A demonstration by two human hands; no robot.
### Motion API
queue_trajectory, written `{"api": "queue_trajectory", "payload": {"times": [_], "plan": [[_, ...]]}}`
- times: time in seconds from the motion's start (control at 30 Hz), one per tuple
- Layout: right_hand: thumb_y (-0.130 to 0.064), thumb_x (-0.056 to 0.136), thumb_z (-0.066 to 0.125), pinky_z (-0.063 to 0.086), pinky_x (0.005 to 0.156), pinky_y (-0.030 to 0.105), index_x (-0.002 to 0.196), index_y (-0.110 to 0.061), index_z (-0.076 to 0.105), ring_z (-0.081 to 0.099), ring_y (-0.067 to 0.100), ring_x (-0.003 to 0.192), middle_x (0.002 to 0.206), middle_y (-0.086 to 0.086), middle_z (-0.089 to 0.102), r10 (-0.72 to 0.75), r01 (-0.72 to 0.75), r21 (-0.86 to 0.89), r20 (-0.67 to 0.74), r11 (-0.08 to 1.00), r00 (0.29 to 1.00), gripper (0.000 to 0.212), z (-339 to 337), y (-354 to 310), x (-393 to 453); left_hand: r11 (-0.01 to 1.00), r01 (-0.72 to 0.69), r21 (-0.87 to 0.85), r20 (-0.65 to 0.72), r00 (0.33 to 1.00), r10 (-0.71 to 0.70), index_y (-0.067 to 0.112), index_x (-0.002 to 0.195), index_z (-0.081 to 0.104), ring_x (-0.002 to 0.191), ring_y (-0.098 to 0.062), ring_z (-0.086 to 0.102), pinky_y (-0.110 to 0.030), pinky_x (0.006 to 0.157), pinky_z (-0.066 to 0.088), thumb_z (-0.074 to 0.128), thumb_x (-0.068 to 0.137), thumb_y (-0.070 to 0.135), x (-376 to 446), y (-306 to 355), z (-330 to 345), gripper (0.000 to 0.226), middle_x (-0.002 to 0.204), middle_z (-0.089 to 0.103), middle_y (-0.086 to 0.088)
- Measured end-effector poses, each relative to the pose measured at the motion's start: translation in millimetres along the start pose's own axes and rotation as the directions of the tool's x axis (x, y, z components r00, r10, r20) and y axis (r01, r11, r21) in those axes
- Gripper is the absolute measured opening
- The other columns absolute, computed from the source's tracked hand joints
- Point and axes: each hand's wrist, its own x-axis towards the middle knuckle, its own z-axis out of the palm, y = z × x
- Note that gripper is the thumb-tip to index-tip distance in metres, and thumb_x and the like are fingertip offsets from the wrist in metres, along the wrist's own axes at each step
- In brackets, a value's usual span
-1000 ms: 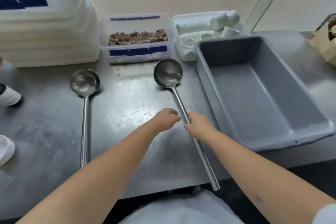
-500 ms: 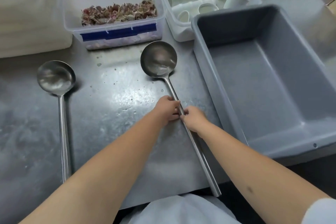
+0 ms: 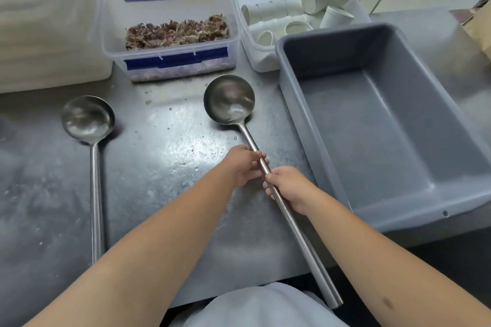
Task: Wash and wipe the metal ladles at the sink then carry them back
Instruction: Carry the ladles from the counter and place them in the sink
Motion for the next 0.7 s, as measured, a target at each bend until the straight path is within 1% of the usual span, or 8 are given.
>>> {"api": "queue_trajectory", "payload": {"times": [0.17,0.27,0.3,0.37,0.43,0.57,0.63,0.7], "plan": [[-0.012,0.099,0.051,0.052,0.063,0.027,0.095,0.000,0.063,0.059,0.014,0.063,0.079,0.010,0.065,0.029,-0.030,0.010,0.031,1.000,0.999,0.018,-1,-5,-17,0.999,0.009,-0.043,-0.016,1.000,-0.010,-0.001,0.100,0.054,0.090,-0.026,0.065,-0.047,0.092,0.055,0.047,0.096,-0.003,-18,-4,-4,0.008,0.092,0.063,-0.012],[-0.014,0.098,0.053,0.055,0.070,0.031,0.100,0.004,0.065,0.062,0.017,0.066,0.082,0.012,0.067,0.033,-0.032,-0.016,0.063,0.999,0.997,0.022,0,-13,-32,0.998,-0.014,-0.067,-0.028,1.000,0.012,-0.001,0.093,0.055,0.084,-0.023,0.065,-0.045,0.093,0.054,0.047,0.097,-0.003,-35,-7,-7,0.009,0.088,0.062,-0.012],[-0.014,0.098,0.054,0.055,0.071,0.032,0.101,0.005,0.065,0.062,0.017,0.067,0.081,0.012,0.067,0.029,-0.027,-0.026,0.074,0.999,0.997,0.022,1,-15,-36,0.997,-0.021,-0.081,-0.031,0.999,0.019,-0.001,0.092,0.055,0.082,-0.023,0.065,-0.043,0.090,0.056,0.046,0.097,-0.002,-41,-8,-8,0.010,0.087,0.061,-0.011],[-0.014,0.097,0.054,0.056,0.074,0.035,0.100,0.005,0.067,0.064,0.019,0.068,0.081,0.013,0.068,0.020,-0.012,-0.070,0.105,0.997,0.994,0.023,5,-20,-47,0.995,-0.040,-0.092,-0.043,0.998,0.036,0.000,0.092,0.056,0.080,-0.021,0.065,-0.036,0.079,0.058,0.046,0.098,-0.001,-56,-10,-13,0.011,0.086,0.062,-0.011],[-0.015,0.097,0.055,0.057,0.072,0.033,0.098,0.003,0.068,0.065,0.020,0.069,0.080,0.013,0.069,0.016,0.001,-0.116,0.146,0.993,0.989,0.022,8,-25,-58,0.993,-0.056,-0.103,-0.054,0.997,0.050,-0.001,0.096,0.056,0.081,-0.022,0.065,-0.032,0.070,0.059,0.047,0.098,0.001,-71,-11,-19,0.009,0.087,0.062,-0.011],[-0.011,0.096,0.055,0.056,0.063,0.028,0.095,0.001,0.067,0.066,0.018,0.066,0.077,0.011,0.069,-0.013,0.055,-0.173,0.237,0.983,0.971,0.017,17,-37,-75,0.979,-0.123,-0.164,-0.102,0.989,0.108,-0.003,0.106,0.055,0.083,-0.022,0.067,-0.032,0.067,0.060,0.049,0.097,0.001,-99,-14,-31,0.012,0.093,0.062,-0.012],[-0.009,0.095,0.055,0.054,0.062,0.027,0.097,0.000,0.066,0.067,0.018,0.066,0.080,0.011,0.070,-0.021,0.072,-0.171,0.284,0.983,0.959,0.014,21,-42,-80,0.972,-0.149,-0.182,-0.125,0.984,0.127,-0.003,0.106,0.056,0.083,-0.022,0.068,-0.032,0.068,0.060,0.050,0.096,0.001,-112,-15,-35,0.012,0.092,0.062,-0.012],[-0.010,0.095,0.056,0.054,0.063,0.027,0.097,-0.001,0.066,0.068,0.018,0.068,0.082,0.011,0.070,-0.023,0.102,-0.217,0.339,0.971,0.941,0.014,25,-48,-86,0.961,-0.185,-0.206,-0.170,0.974,0.151,-0.003,0.105,0.056,0.085,-0.023,0.068,-0.031,0.066,0.060,0.051,0.096,0.001,-129,-17,-39,0.011,0.094,0.063,-0.013]]}}
